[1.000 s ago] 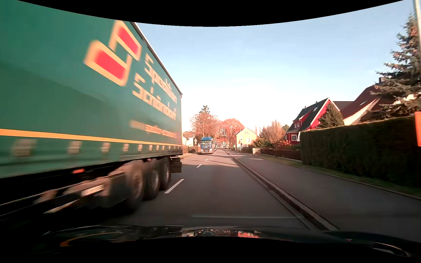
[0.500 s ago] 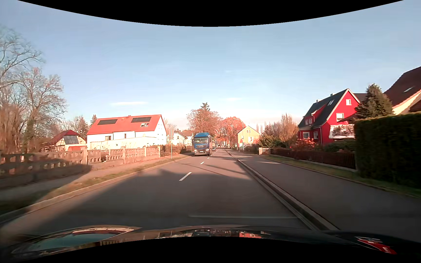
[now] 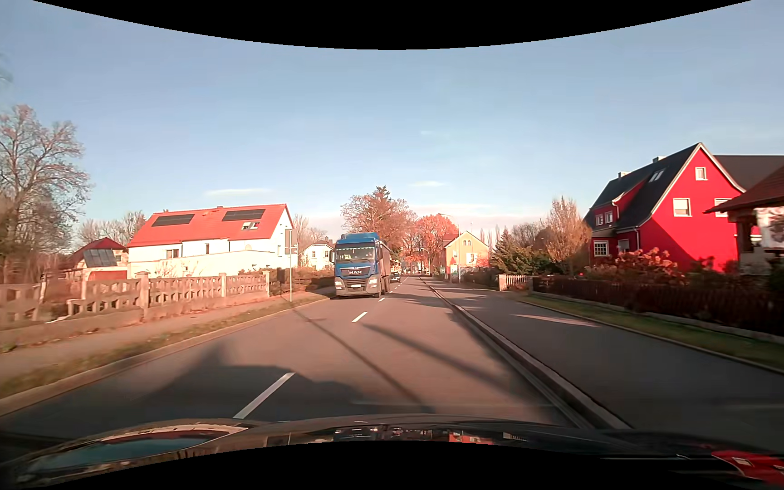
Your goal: Follow the waypoints while adhering to traffic rules and regulations
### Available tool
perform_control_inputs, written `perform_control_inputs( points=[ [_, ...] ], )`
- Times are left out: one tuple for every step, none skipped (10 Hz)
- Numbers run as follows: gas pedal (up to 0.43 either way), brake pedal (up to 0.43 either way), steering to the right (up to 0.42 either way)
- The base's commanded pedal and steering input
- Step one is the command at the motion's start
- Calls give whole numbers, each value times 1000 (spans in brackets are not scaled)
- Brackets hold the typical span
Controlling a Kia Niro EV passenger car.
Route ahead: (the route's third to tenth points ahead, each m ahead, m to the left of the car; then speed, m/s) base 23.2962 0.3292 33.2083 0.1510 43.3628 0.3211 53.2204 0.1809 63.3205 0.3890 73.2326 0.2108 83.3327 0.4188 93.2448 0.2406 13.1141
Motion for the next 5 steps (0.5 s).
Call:
perform_control_inputs(
  points=[
    [118, 0, -2],
    [118, 0, -3],
    [118, 0, -2],
    [118, 0, -2],
    [118, 0, -2]
  ],
)
